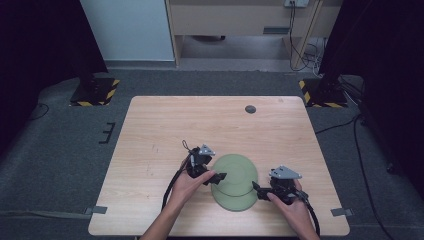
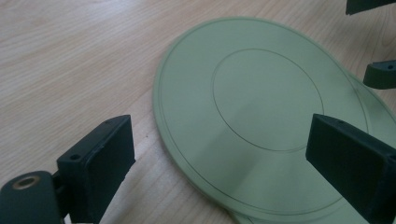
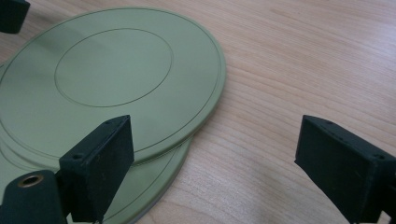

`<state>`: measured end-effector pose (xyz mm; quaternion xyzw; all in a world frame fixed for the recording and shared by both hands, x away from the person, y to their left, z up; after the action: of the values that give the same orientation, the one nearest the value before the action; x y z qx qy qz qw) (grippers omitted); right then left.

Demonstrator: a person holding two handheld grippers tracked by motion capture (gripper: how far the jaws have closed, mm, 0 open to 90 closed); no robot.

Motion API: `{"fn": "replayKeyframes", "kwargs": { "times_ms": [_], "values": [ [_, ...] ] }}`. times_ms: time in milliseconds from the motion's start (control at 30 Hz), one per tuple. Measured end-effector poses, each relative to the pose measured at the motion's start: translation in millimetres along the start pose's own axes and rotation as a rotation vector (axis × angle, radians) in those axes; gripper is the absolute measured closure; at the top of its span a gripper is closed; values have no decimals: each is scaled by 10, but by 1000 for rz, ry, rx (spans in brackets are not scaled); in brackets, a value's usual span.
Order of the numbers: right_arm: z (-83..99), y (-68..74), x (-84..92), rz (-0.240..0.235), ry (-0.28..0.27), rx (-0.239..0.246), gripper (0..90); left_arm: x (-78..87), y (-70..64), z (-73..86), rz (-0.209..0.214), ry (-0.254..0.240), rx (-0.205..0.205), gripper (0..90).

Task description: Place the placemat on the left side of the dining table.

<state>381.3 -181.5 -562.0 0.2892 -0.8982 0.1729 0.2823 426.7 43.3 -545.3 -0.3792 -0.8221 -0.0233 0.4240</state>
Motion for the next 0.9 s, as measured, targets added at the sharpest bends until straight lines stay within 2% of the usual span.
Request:
{"fn": "replayKeyframes", "kwargs": {
  "times_ms": [167, 333, 600, 700, 900],
  "values": [
    [2, 58, -3, -22, 4, 12, 119, -64, -42, 34, -6, 13, -7, 72],
    [10, 89, -16, -34, 12, 22, 116, -92, -1, 78, -14, 33, 6, 73],
    [15, 101, -29, -41, 16, 28, 118, -124, 10, 96, 0, 37, 18, 118],
    [13, 101, -24, -44, 14, 28, 118, -145, -15, 109, 22, 41, 11, 131],
    [18, 105, -28, -48, 20, 31, 117, -164, 12, 122, 10, 48, 18, 151]
  ]
}}
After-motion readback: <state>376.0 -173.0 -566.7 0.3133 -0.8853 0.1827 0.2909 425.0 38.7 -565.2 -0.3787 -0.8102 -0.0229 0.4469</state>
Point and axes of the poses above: each handheld gripper's, and its own axes: x roughly backward along the jaws, z roughly out of its underside, y roughly to its left, the point moved 6 cm from there along -x, roughly forward along the jaws, and after that the axes turned 10 degrees about x, right-handed, at the moved point
